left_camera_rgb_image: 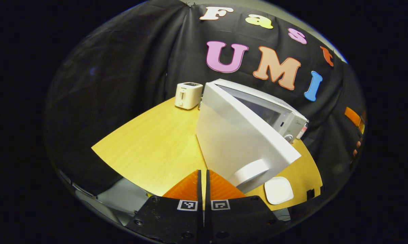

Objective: Open the microwave oven with the left hand, put the food in, and close the microwave oven.

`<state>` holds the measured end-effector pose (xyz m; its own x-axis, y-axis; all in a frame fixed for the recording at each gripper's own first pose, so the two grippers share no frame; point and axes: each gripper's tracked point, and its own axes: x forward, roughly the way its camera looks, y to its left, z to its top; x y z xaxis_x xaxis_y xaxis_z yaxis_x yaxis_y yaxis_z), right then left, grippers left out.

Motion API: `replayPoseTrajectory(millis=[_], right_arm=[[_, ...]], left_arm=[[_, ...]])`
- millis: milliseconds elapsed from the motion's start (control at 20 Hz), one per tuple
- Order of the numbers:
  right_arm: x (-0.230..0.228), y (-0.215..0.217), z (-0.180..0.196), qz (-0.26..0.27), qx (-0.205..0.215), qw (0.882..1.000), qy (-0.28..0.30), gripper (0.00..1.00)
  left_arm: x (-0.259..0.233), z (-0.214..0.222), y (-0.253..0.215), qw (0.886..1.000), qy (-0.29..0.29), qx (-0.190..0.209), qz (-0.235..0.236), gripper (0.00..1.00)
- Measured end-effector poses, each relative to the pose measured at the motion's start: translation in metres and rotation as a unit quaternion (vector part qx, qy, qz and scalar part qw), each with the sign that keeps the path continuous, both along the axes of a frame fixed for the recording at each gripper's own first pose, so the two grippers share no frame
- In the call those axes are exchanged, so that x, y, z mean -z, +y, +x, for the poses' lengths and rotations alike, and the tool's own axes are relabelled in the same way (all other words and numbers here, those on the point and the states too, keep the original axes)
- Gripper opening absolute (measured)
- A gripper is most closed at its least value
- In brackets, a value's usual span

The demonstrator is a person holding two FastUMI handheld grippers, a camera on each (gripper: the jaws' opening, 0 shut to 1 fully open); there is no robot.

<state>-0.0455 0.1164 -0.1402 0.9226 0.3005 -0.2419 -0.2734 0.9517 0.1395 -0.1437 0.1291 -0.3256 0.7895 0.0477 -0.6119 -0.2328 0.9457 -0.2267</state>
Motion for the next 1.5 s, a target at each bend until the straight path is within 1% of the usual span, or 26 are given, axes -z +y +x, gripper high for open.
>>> replayPoseTrajectory(millis=[100, 150, 250, 300, 450, 500, 600, 800, 950, 1050, 1200, 1500], right_arm=[[-0.001, -0.009, 0.003, 0.003, 0.008, 1.0, 0.0, 0.9], [-0.001, -0.015, 0.005, 0.002, 0.013, 1.0, -0.003, 0.9], [-0.001, -0.026, 0.007, 0.001, 0.024, 1.0, -0.005, 0.89], [-0.001, -0.033, 0.009, 0.0, 0.029, 1.0, -0.005, 0.98], [-0.003, -0.056, 0.01, 0.0, 0.053, 0.999, -0.007, 0.98], [-0.004, -0.067, 0.01, -0.001, 0.063, 0.998, -0.009, 0.89], [-0.006, -0.091, 0.008, -0.008, 0.086, 0.996, -0.013, 0.89], [-0.005, -0.143, -0.003, -0.019, 0.141, 0.99, -0.013, 0.89], [0.001, -0.173, -0.012, -0.021, 0.176, 0.984, -0.002, 0.89], [-0.003, -0.193, -0.018, -0.019, 0.2, 0.98, -0.003, 0.89], [-0.006, -0.215, -0.026, -0.028, 0.225, 0.974, -0.008, 0.89], [-0.002, -0.238, -0.041, -0.03, 0.256, 0.966, -0.002, 0.89]], left_arm=[[0.011, 0.005, -0.014, 1.0, 0.01, 0.01, 0.002, 0.0], [0.003, 0.006, -0.026, 1.0, 0.009, 0.022, -0.003, 0.0], [0.003, 0.014, -0.049, 0.999, 0.007, 0.049, -0.013, 0.0], [0.004, 0.019, -0.058, 0.998, 0.007, 0.063, -0.007, 0.0], [0.006, 0.037, -0.082, 0.995, 0.008, 0.102, 0.006, 0.0], [0.005, 0.043, -0.09, 0.994, 0.008, 0.112, 0.006, 0.0], [0.004, 0.056, -0.106, 0.991, 0.005, 0.135, 0.003, 0.0], [-0.001, 0.083, -0.128, 0.984, -0.002, 0.179, 0.022, 0.0], [-0.005, 0.102, -0.141, 0.978, -0.009, 0.206, 0.03, 0.0], [-0.007, 0.116, -0.145, 0.975, -0.011, 0.219, 0.038, 0.0], [-0.007, 0.136, -0.149, 0.972, -0.013, 0.228, 0.048, 0.0], [-0.007, 0.169, -0.157, 0.971, -0.013, 0.233, 0.048, 0.0]])
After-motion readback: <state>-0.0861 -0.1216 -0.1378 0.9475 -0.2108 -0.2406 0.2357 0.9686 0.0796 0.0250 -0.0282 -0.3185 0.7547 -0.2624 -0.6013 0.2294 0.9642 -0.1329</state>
